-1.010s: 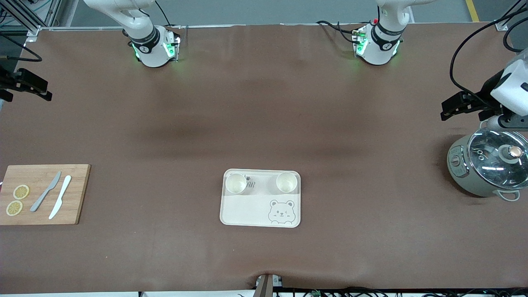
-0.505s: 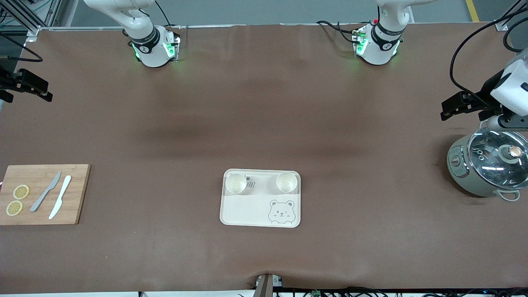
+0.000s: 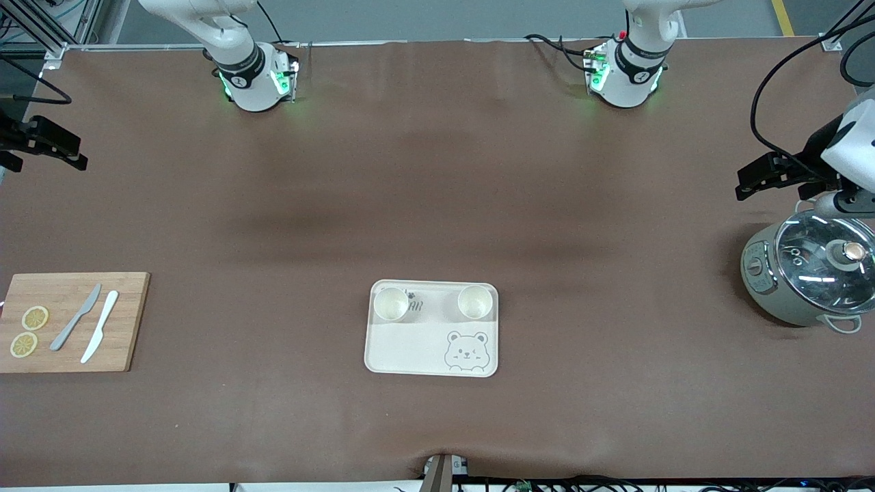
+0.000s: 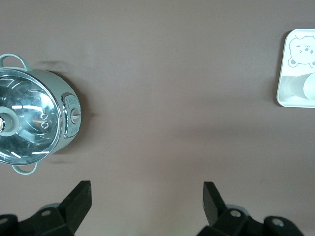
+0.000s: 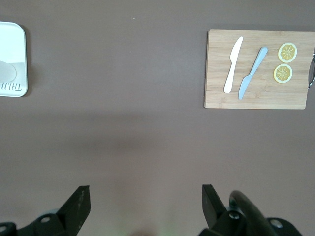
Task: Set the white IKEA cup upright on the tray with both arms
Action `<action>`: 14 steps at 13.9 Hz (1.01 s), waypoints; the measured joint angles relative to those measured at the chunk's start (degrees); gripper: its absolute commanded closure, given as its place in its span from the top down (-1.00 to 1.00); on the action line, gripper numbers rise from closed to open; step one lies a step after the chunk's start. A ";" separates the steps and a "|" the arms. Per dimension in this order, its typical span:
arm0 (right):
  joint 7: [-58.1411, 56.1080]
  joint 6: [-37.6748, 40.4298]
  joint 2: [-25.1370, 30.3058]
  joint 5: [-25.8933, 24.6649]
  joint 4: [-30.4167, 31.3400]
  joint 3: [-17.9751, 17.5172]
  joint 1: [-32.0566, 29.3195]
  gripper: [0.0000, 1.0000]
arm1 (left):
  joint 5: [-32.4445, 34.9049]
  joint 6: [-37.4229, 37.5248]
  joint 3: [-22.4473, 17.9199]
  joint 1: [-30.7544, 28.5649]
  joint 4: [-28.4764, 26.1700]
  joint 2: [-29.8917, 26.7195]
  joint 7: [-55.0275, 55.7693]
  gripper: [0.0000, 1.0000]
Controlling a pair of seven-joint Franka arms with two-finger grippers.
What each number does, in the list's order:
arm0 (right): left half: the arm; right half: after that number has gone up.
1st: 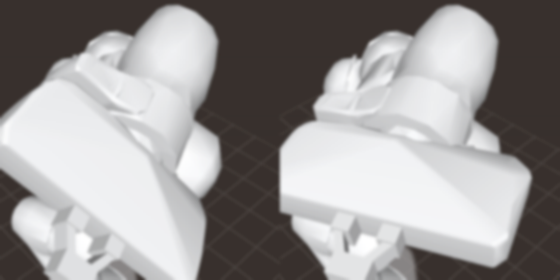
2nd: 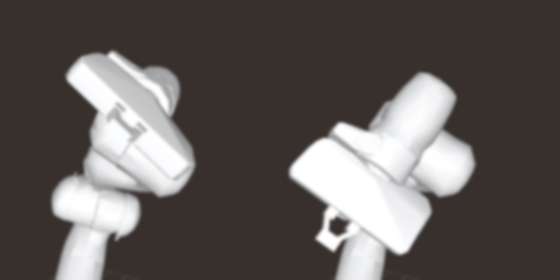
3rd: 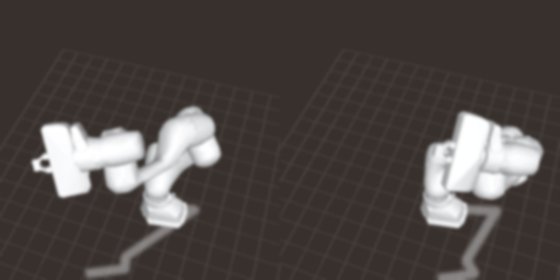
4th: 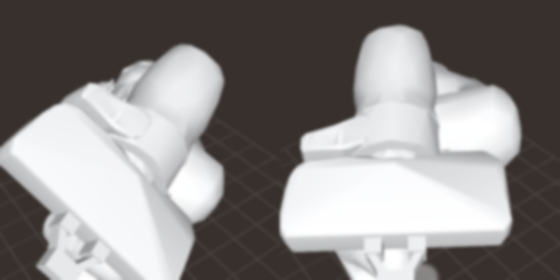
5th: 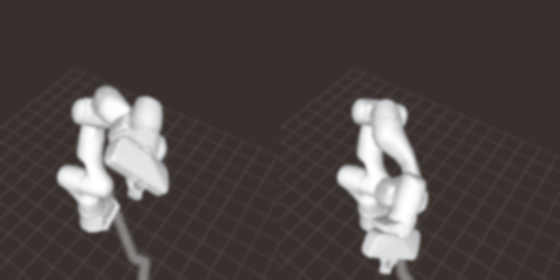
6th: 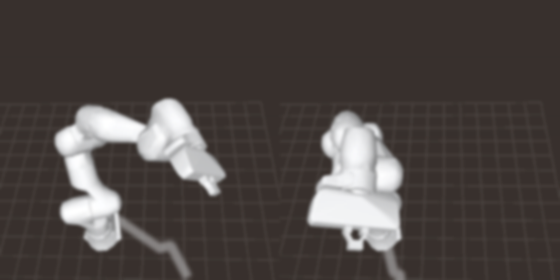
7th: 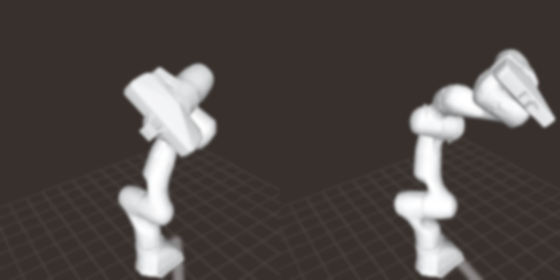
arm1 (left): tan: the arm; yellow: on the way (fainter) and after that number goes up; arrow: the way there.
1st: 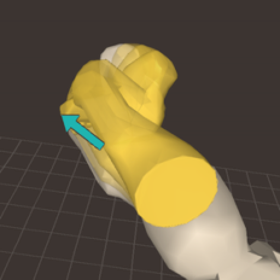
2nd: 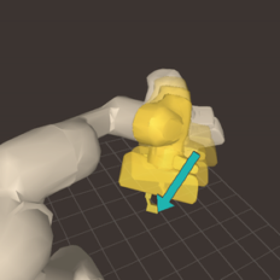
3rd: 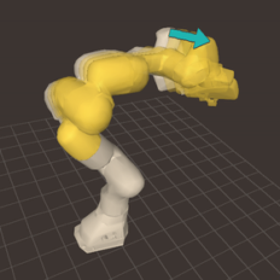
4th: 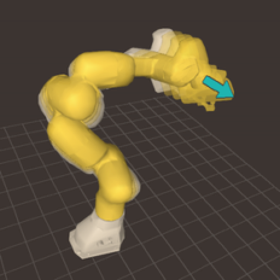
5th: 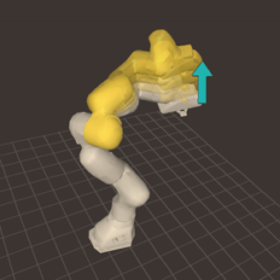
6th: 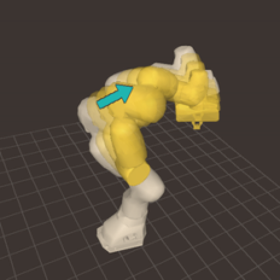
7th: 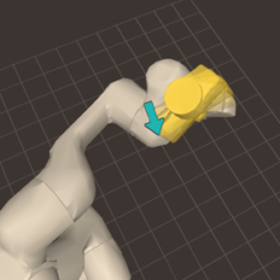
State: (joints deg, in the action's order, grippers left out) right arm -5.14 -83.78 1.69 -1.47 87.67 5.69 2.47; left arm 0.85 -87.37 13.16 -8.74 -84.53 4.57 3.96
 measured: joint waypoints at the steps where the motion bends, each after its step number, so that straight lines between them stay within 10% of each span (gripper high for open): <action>1: 0.00 -0.01 -0.04 0.00 0.00 0.00 0.00 1.00 | 0.00 0.00 0.00 -0.03 0.00 0.00 0.00 1.00; 14: 0.00 -0.04 -0.05 0.05 0.00 -0.13 0.02 1.00 | 0.00 1.18 -0.02 -0.95 -0.01 0.00 -1.81 1.00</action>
State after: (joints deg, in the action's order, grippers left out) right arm -5.14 -83.82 1.64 -1.42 87.67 5.56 2.49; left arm 0.85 -86.19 13.14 -9.69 -84.53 4.57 2.16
